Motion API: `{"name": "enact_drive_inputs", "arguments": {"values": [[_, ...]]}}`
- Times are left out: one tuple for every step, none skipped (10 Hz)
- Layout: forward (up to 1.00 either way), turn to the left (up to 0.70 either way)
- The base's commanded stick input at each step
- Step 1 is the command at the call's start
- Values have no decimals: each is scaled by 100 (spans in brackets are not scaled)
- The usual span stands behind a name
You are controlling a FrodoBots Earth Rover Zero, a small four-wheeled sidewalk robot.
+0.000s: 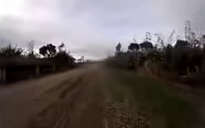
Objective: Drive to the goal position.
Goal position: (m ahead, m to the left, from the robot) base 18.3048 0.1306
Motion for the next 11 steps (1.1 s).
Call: {"name": "enact_drive_inputs", "arguments": {"values": [[85,34],[85,34],[85,34],[85,34],[85,34],[85,34],[85,34],[85,34],[85,34],[85,34],[85,34]]}}
